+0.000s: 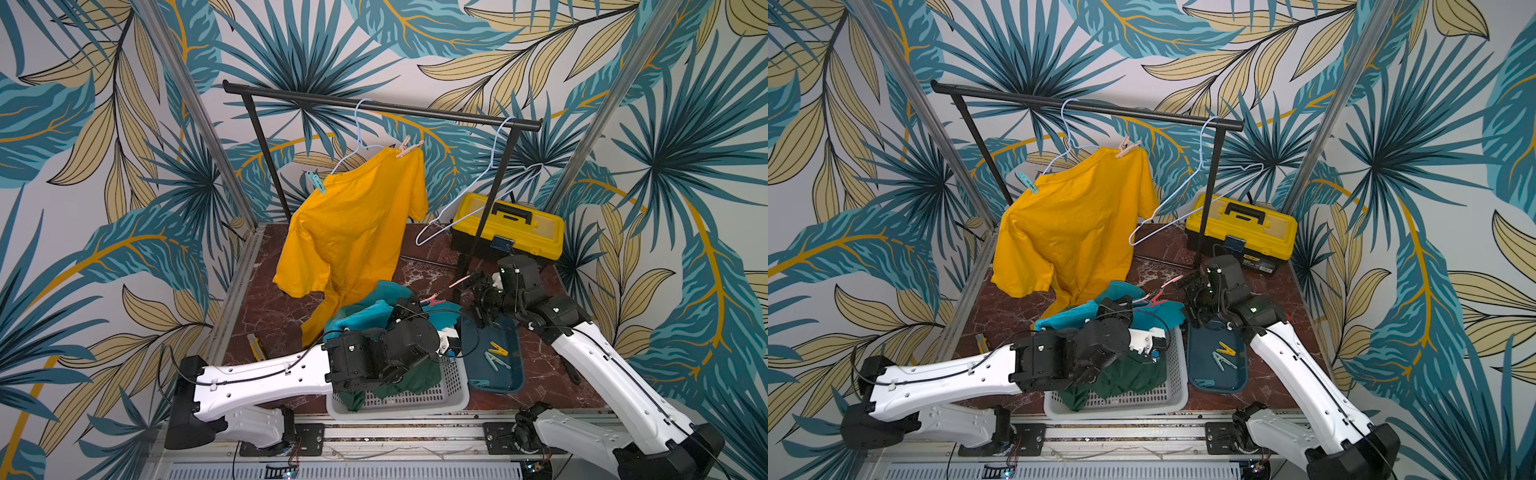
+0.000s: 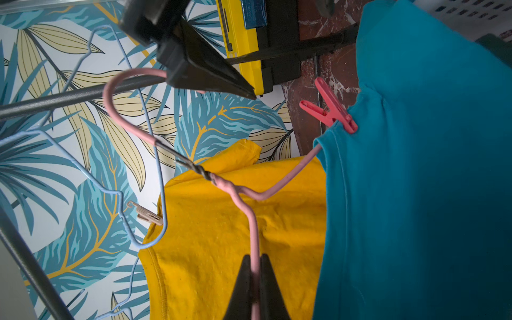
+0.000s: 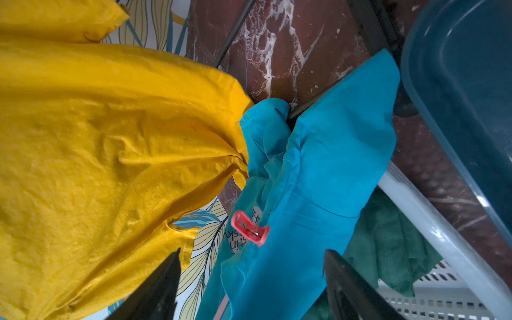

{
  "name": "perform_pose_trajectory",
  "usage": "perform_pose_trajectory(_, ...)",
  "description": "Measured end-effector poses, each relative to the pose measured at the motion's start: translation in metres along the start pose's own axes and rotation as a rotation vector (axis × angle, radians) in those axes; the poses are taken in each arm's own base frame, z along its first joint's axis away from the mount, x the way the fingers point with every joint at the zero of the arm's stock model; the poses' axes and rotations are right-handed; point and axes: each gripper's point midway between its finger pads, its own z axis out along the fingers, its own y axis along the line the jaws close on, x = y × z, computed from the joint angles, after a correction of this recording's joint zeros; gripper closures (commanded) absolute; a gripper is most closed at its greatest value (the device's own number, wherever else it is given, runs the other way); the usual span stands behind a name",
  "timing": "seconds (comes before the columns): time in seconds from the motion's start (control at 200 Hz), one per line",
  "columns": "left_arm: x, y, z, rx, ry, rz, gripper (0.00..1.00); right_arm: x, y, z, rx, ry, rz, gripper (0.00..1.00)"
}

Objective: Remove the clothespins securing t-shirts to the hanger
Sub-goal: Remove the clothespin from the hanger.

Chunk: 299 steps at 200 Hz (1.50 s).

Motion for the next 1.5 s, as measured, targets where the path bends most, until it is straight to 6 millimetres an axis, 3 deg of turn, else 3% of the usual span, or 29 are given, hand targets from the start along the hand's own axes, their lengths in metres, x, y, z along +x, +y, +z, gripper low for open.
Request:
perform_pose_trajectory(0.175,-0.003,0.0,0.001,-0.005,0.006,0.026,1.0,0.001,-0.007,0.015,0.045,0.027,0.037,0.23)
perform_pose_trajectory(0.521,-0.005,-0.001,0.002,-0.006,0.01,0.04,1.0,0.0,-0.002,0.034,0.089,0.057,0.069,0.33)
perform_pose_trajectory(0.781,-0.006,0.001,0.002,-0.013,0.008,0.03,1.0,0.002,0.0,0.04,0.089,0.08,0.089,0.47)
perform_pose_trajectory(1.347,-0.005,0.003,0.002,-0.024,0.015,0.016,1.0,0.008,0.011,0.043,0.041,0.108,0.099,0.55)
perform_pose_trajectory(1.497,-0.006,0.003,0.002,-0.024,0.016,0.016,1.0,0.01,0.012,0.045,0.037,0.117,0.097,0.61)
